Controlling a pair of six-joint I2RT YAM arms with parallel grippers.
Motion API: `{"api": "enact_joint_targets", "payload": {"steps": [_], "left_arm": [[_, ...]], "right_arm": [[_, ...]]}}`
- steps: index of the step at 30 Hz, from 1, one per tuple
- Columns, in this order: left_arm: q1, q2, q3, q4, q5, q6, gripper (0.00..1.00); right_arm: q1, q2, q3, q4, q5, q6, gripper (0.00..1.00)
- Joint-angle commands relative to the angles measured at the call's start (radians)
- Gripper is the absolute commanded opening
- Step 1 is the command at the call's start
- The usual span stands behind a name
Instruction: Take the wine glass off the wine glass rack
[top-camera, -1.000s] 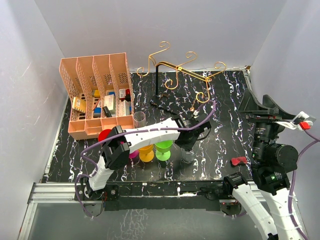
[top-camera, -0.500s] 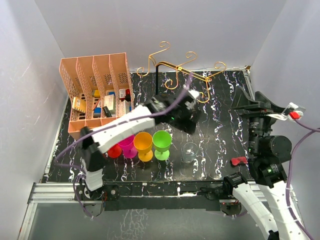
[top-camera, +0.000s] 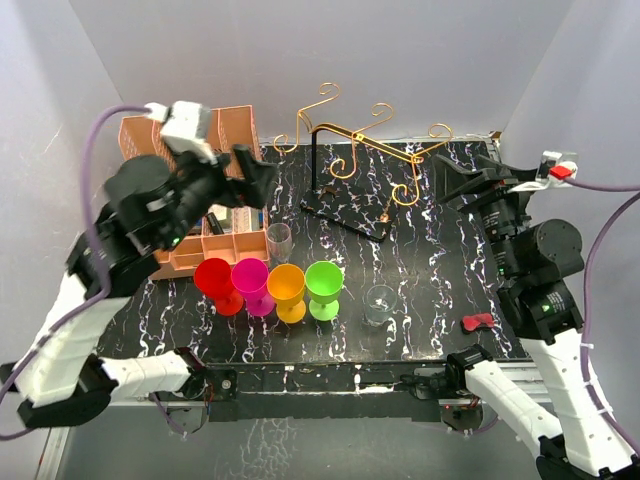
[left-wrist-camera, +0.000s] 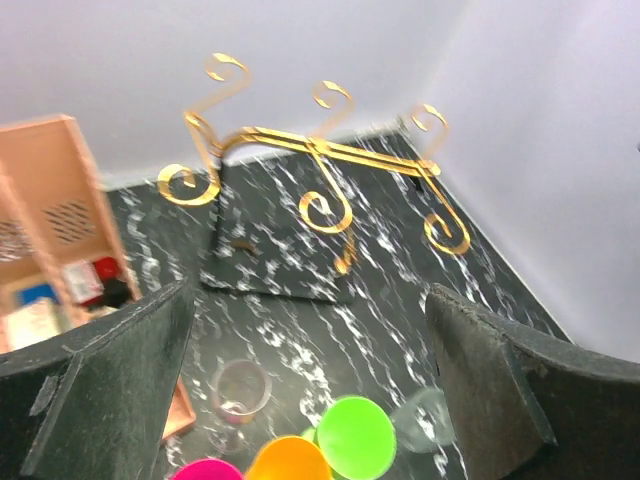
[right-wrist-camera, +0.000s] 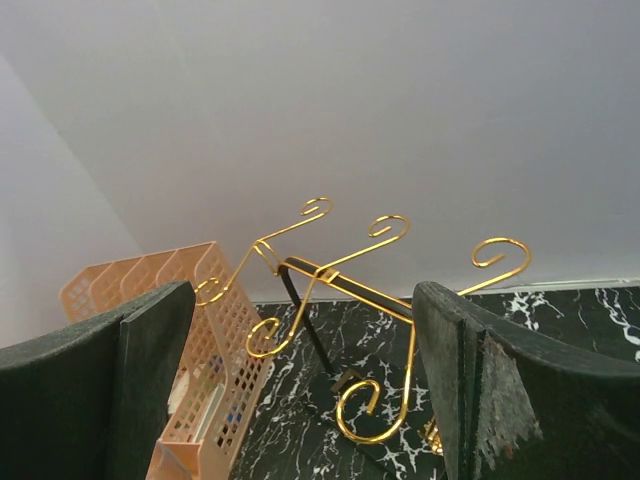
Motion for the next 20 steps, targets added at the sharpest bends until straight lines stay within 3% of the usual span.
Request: {"api": "enact_joint_targets", "payload": {"steps": [1, 5, 10, 20], "left_arm": [[0.006, -0.112, -0.089, 0.075, -0.269, 0.076, 0.97], [0.005, -0.261, -0.175, 0.149, -0.367, 0.059, 0.97], [0.005, -0.388, -0.270, 0.219, -0.376, 0.042, 0.97], [0.005, -0.380, -0.231, 0.157, -0.370, 0.038, 0.97]], "right_arm": [[0.004, 0.038, 0.149, -0.107, -0.114, -0.016, 1.00], [0.004, 0.051, 0.241, -0.186, -0.126, -0.034, 0.99], [0.004, 0.074, 0.341, -0.276, -0.053, -0.043, 0.99], [0.004, 0.120, 0.406, -0.354, 0.011, -0.033, 0.99]]}}
